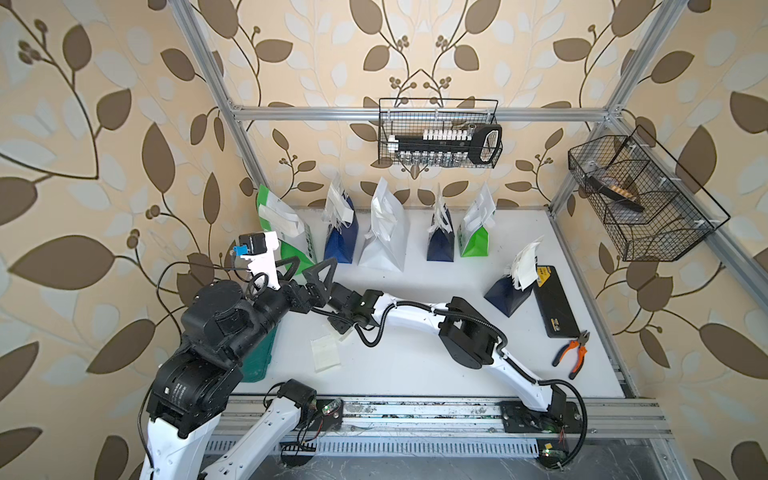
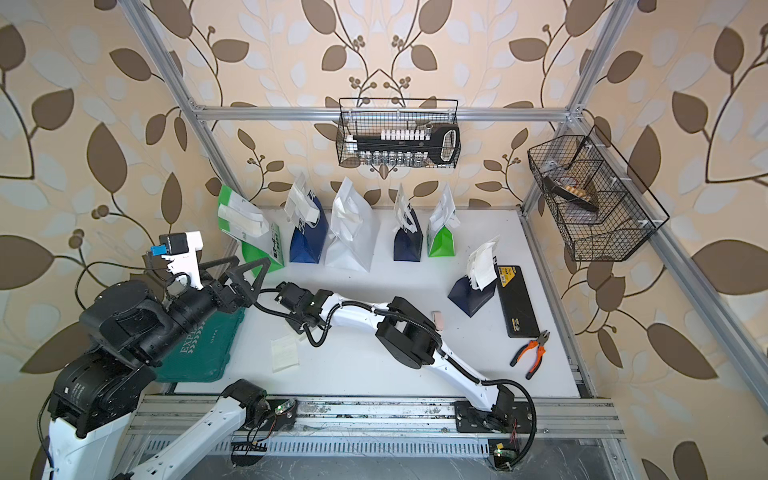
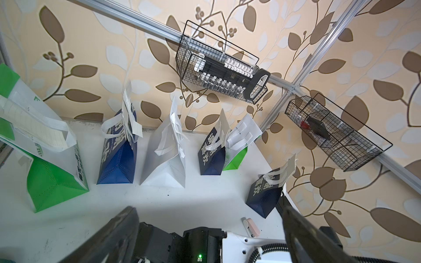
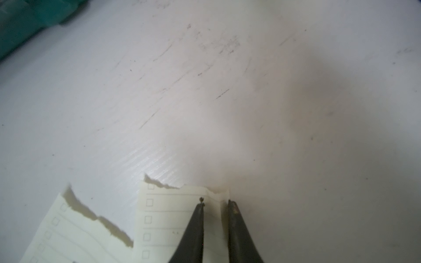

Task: Staple the receipts to the bags
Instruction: Pick up the receipt from the center of the board.

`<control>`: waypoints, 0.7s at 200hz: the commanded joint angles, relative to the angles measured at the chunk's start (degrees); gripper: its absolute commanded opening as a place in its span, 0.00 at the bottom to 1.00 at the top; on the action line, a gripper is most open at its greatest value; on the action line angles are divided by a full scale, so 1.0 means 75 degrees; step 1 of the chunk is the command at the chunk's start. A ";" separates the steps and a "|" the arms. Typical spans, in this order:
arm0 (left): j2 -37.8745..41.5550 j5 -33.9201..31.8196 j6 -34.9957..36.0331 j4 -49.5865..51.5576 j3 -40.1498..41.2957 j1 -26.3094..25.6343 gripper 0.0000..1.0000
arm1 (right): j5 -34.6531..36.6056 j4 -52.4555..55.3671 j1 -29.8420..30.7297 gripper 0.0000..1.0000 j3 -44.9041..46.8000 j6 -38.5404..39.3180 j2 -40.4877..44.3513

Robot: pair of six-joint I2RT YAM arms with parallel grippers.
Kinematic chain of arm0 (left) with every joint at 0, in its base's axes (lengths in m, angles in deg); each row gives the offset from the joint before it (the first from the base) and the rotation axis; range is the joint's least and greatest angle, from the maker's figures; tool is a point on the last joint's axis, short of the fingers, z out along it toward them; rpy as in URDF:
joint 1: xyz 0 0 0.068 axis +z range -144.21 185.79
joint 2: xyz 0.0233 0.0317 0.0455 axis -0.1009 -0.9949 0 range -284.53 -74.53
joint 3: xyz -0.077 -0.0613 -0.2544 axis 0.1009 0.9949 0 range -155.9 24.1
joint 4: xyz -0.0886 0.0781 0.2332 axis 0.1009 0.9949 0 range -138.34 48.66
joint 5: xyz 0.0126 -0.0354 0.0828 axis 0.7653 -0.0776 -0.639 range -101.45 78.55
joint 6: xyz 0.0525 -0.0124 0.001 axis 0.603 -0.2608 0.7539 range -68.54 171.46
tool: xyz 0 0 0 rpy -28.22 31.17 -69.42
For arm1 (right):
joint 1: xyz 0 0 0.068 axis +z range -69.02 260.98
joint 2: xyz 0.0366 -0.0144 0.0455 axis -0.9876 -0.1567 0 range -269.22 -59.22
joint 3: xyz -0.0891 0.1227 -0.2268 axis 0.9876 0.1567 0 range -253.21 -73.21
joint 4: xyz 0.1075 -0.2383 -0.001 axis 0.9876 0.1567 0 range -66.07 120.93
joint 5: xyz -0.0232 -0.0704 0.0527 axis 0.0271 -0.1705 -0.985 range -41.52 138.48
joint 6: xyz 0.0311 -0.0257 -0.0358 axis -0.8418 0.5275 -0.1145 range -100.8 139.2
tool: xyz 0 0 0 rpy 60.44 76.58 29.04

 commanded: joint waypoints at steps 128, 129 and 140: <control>-0.0778 0.0534 -0.0010 -0.0852 0.0281 0.0071 0.99 | 0.1592 -0.2732 -0.0100 0.00 0.5713 0.0238 0.4937; -0.0804 0.0543 -0.0020 -0.0867 0.0288 0.0073 0.99 | 0.1597 -0.2754 -0.0100 0.00 0.5782 0.0227 0.4994; -0.1128 0.0883 -0.0075 -0.1110 0.0318 0.0075 0.99 | 0.1642 -0.2816 -0.0150 0.00 0.6425 0.0076 0.5707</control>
